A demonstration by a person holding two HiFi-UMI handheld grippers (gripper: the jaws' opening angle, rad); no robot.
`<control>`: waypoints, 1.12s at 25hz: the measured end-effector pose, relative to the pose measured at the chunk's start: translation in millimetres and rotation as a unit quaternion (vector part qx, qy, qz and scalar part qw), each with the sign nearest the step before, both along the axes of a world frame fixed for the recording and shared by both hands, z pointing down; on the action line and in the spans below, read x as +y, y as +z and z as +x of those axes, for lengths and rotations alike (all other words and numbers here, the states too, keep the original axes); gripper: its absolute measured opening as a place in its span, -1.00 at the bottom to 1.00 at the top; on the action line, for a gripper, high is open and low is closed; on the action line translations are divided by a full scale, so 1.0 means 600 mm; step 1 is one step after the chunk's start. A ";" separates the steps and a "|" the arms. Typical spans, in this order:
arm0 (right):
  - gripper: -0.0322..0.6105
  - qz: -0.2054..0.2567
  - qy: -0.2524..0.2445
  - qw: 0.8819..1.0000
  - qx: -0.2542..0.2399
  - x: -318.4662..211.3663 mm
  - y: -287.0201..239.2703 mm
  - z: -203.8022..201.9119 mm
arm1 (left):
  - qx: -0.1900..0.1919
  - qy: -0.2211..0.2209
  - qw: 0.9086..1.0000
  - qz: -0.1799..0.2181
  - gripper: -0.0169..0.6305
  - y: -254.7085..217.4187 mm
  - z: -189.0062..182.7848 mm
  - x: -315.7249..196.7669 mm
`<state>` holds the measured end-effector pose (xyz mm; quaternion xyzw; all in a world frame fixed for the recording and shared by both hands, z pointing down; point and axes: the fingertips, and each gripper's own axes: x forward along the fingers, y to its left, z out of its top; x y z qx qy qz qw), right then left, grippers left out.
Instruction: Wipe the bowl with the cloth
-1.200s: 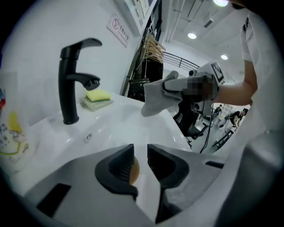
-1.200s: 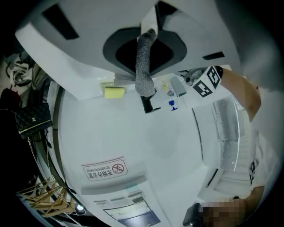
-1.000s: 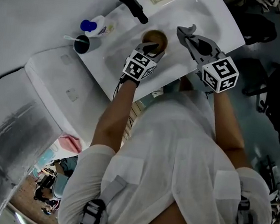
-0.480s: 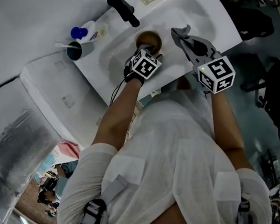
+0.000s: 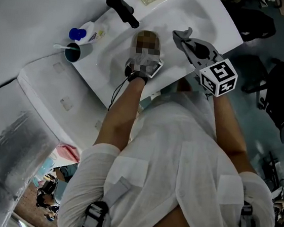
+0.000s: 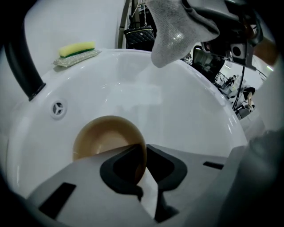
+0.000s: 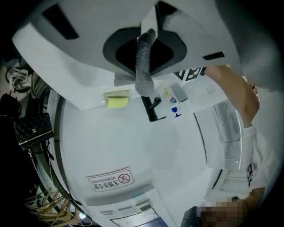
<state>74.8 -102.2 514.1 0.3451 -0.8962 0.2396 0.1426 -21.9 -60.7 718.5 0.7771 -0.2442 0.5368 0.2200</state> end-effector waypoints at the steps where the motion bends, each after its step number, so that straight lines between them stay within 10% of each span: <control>1: -0.78 0.001 0.002 1.000 -0.001 -0.001 -0.001 0.002 | 0.007 -0.006 1.000 0.003 -0.81 -0.008 0.000 -0.003; 16: -0.78 0.023 -0.042 0.998 0.035 0.018 -0.011 -0.044 | 0.236 -0.077 0.967 0.047 -0.89 -0.241 0.067 -0.045; 28: -0.78 0.047 -0.047 0.998 0.001 0.017 -0.067 -0.065 | 0.352 0.029 0.935 0.032 -0.89 -0.360 0.087 -0.003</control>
